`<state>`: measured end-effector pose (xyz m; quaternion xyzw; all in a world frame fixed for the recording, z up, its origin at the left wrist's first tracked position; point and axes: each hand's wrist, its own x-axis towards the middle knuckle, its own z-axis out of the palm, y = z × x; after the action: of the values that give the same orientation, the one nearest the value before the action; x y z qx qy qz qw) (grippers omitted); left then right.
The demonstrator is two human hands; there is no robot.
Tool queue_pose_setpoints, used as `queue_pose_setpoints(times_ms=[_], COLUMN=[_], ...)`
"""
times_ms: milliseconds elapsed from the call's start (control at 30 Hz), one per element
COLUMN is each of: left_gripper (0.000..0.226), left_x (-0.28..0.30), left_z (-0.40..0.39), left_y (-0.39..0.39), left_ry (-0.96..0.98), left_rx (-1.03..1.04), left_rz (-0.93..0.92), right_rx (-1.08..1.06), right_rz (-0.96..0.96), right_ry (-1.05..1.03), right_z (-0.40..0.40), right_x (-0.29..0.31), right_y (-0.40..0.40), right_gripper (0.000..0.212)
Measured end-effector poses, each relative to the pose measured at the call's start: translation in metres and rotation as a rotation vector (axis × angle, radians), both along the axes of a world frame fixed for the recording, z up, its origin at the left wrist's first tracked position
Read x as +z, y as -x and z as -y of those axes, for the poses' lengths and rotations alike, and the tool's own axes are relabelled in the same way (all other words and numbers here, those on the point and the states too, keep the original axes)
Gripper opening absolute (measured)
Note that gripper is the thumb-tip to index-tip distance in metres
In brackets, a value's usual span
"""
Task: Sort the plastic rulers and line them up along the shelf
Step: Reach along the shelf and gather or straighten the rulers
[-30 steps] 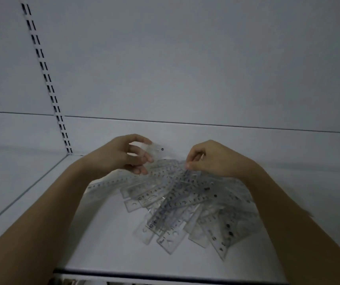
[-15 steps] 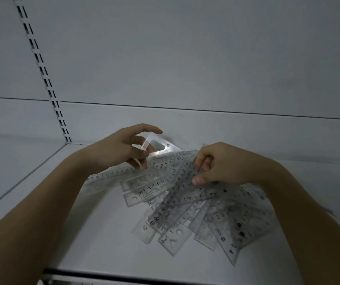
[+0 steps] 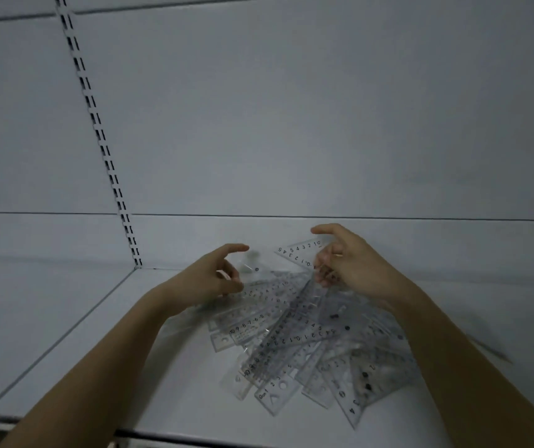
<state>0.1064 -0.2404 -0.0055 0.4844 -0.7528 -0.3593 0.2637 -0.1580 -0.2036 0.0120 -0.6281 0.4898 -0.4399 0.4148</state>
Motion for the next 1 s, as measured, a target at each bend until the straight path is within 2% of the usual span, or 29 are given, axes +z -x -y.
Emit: queue_pose_setpoints(times_ms=[100,233,333,533,633,800,1000], left_gripper=[0.067,0.069,0.071,0.073,0.069,0.053,0.057], left_x=[0.003,0.006,0.011,0.026,0.032,0.032,0.027], left_z=[-0.014,-0.044,-0.068,-0.110,-0.127,-0.157,-0.201], left_y=[-0.005,-0.019,-0.035,-0.083,-0.116,-0.182,-0.291], left_ry=[0.057,0.092,0.081,0.118,0.135,0.150,0.139], left_rx=[0.109,0.217,0.277,0.396,0.483,0.616,0.719], left_rz=[0.029,0.082,0.102,0.134,0.123,0.125,0.115], right_rx=[-0.037,0.027,0.103,0.212,0.263,0.301,0.336], right_rz=[-0.129,-0.155,-0.190,-0.227,-0.215,-0.242,-0.302], right_ry=[0.045,0.037,0.092,0.173,0.150,0.165,0.189], right_z=[0.004,0.000,-0.009,-0.017,-0.021,-0.032,-0.049], right_x=[-0.004,-0.004,-0.002,0.011,0.019,0.029,0.025], right_y=[-0.005,-0.018,-0.033,-0.081,-0.116,-0.189,-0.306], right_gripper=[0.037,0.028,0.046,0.058,0.066,0.055,0.060])
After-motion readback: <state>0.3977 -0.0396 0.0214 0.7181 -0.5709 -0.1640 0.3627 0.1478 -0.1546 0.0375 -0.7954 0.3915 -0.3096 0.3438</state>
